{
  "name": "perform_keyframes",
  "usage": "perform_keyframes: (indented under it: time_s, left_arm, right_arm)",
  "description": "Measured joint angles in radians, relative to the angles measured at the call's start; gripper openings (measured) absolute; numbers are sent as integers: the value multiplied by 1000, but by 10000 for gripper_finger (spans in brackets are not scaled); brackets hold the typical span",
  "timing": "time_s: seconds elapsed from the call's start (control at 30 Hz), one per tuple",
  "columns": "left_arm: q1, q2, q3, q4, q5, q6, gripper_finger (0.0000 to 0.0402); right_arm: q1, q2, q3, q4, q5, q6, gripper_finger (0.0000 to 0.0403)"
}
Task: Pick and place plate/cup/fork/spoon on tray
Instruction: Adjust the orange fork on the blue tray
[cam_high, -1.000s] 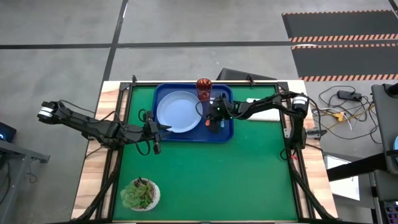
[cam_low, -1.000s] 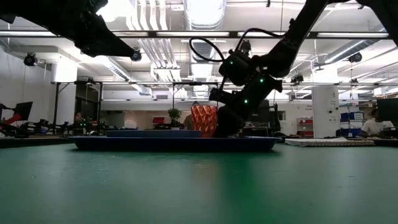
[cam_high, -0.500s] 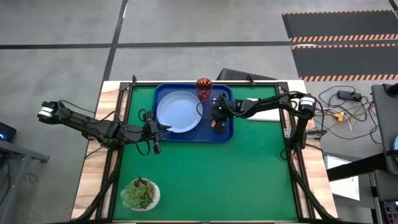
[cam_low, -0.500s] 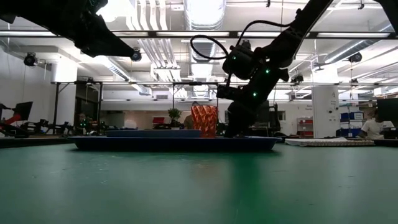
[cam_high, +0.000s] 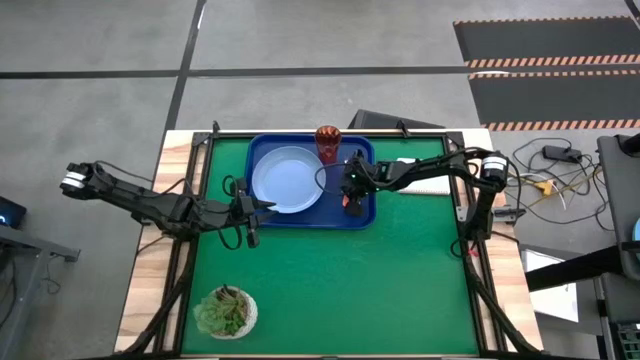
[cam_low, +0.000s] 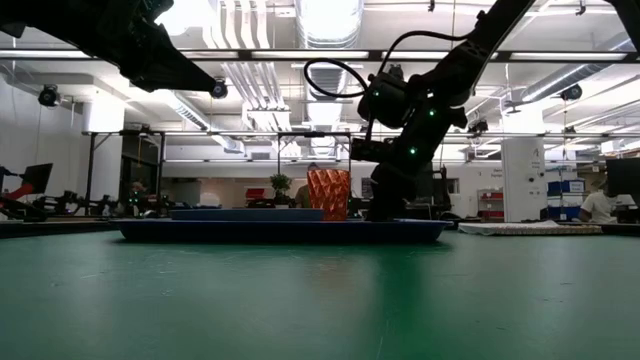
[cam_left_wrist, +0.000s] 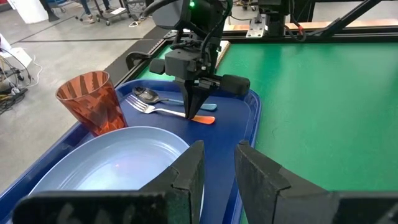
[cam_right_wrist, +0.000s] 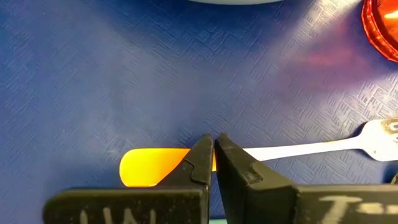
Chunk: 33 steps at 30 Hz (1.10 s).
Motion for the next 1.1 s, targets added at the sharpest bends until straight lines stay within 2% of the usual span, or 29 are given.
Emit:
perform_keyframes:
  time_s: [0.27, 0.5, 0.77, 0.87, 1.1]
  left_arm:
    - [0, 0, 0, 0, 0, 0, 70]
    - [0, 0, 0, 0, 0, 0, 70]
    - [0, 0, 0, 0, 0, 0, 70]
    - [0, 0, 0, -1, 0, 0, 70]
    - [0, 0, 0, -1, 0, 0, 70]
  right_arm:
    - [-1, -14, 11, -18, 8, -23, 9]
    - [-27, -70, 38, -86, 141, -83, 9]
    - [-125, -42, 22, -70, 113, -88, 9]
    - [-132, -21, 22, -30, 80, -90, 9]
    - [-132, 21, 22, 24, 80, -91, 9]
